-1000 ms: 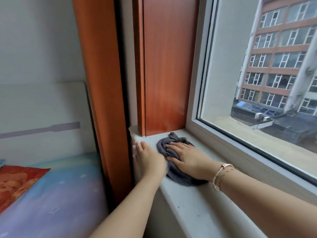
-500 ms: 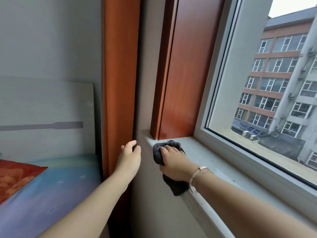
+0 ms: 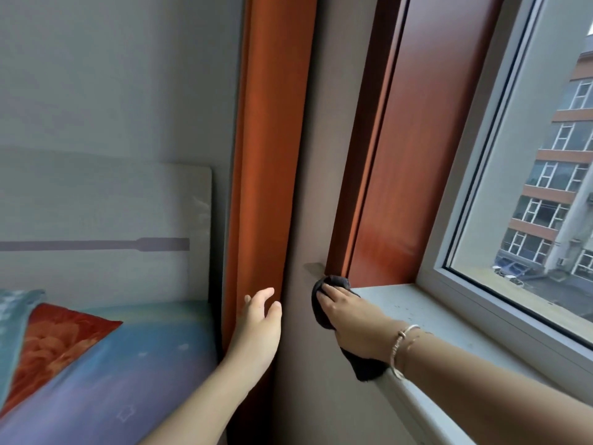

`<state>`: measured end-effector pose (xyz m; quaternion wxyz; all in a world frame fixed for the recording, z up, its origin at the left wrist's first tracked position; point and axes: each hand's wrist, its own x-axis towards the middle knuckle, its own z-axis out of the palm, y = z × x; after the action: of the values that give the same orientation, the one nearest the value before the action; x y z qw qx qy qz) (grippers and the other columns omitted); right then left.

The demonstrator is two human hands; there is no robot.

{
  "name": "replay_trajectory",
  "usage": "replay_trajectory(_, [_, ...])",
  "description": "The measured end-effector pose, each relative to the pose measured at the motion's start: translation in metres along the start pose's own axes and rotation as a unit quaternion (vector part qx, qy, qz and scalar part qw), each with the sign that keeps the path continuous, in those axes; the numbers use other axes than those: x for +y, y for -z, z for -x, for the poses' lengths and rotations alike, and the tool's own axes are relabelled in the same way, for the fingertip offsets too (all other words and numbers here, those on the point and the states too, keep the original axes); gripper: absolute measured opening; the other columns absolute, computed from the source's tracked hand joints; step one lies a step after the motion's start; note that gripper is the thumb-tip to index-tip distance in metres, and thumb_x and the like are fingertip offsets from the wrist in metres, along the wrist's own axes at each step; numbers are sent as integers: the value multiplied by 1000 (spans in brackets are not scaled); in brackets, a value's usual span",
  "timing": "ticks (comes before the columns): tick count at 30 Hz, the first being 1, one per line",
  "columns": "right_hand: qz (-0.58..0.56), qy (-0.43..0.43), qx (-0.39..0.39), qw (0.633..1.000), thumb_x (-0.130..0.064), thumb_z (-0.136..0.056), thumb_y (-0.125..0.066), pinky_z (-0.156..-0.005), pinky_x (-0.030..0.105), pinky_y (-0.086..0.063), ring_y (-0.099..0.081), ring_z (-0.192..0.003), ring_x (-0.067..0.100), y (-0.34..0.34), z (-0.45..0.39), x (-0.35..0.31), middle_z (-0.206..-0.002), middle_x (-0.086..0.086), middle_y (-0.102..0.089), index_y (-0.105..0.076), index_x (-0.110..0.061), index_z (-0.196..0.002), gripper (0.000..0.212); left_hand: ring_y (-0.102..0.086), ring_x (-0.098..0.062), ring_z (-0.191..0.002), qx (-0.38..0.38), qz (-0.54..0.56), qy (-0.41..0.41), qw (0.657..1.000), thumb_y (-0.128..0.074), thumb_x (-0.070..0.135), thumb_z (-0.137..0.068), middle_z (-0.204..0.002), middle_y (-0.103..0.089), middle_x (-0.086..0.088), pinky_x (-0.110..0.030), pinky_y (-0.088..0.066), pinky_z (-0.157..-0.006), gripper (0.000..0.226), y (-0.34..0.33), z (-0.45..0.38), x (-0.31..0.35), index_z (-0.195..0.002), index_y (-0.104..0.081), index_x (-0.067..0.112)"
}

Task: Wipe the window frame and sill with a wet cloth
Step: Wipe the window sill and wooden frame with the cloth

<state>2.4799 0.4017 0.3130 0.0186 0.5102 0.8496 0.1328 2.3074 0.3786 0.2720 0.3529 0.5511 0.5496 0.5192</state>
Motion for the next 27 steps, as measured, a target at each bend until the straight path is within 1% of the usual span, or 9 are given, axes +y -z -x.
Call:
replay_trajectory(2, [30, -15, -11, 999, -2, -81, -43, -109, 37, -32, -37, -128, 31, -4, -22, -1, -140, 13, -34, -35, -2, -138, 58, -21, -14, -144, -4, 0, -11, 1000, -40, 21, -99, -152, -33, -4, -39, -20, -118, 38, 2, -5, -1, -136, -46, 24])
replay_trajectory(4, [87, -32, -24, 995, -8, -85, -44, -104, 35, -32, -40, -122, 31, -6, -37, -6, -138, 16, -35, -42, -3, -134, 50, -19, -13, -144, -9, -3, -16, 1000, -40, 22, -99, -153, -31, -3, -38, -18, -118, 38, 5, -9, -2, -137, -45, 24])
replay_trajectory(7, [179, -60, -62, 980, -20, -90, -46, -105, 36, -29, -34, -128, 33, -8, -58, -16, -145, 23, -26, -44, -4, -136, 49, -12, -11, -146, -2, -8, -18, 1000, -39, 24, -100, -154, -28, -3, -30, -13, -117, 38, 10, -13, -6, -137, -45, 25])
replay_trajectory(11, [221, -84, -97, 967, -25, -93, -44, -108, 41, -26, -28, -133, 40, -10, -83, -22, -146, 32, -21, -45, -4, -136, 48, -4, -8, -146, 0, -9, -17, 1000, -36, 25, -101, -156, -24, -2, -27, -10, -114, 38, 18, -17, -10, -138, -44, 25])
replay_trajectory(13, [220, -91, -104, 966, -24, -93, -43, -107, 44, -28, -30, -131, 42, -7, -91, -20, -144, 33, -25, -46, -3, -135, 47, -2, -8, -146, -1, -18, -11, 1000, -35, 27, -101, -157, -22, -1, -29, -9, -115, 38, 22, -20, -12, -138, -43, 24])
replay_trajectory(16, [215, -88, -111, 966, -20, -93, -39, -105, 50, -30, -36, -125, 43, -6, -103, -19, -137, 31, -38, -50, -2, -130, 42, 0, -8, -146, -1, -24, 0, 1000, -34, 28, -101, -157, -22, -1, -29, -7, -116, 38, 27, -24, -15, -138, -43, 23])
replay_trajectory(17, [212, -94, -111, 966, -19, -94, -38, -104, 50, -31, -36, -125, 44, -7, -106, -19, -136, 32, -38, -51, -2, -129, 41, 0, -8, -146, -1, -27, 0, 1000, -35, 28, -101, -156, -23, -1, -29, -7, -116, 38, 27, -24, -14, -138, -43, 23])
replay_trajectory(21, [186, -122, -95, 970, -18, -92, -42, -104, 47, -31, -32, -127, 45, -15, -104, -21, -140, 39, -25, -50, -1, -131, 43, -2, -8, -146, 5, -33, -5, 999, -36, 27, -101, -155, -26, -1, -27, -8, -115, 38, 25, -19, -6, -137, -45, 23])
replay_trajectory(27, [98, -84, -100, 987, -13, -89, -46, -107, 44, -30, -29, -129, 40, 0, -62, -23, -145, 33, -18, -55, -5, -125, 38, -1, -8, -146, 8, -45, -15, 999, -36, 27, -101, -155, -27, 0, -28, -7, -115, 38, 24, -10, 3, -138, -44, 21])
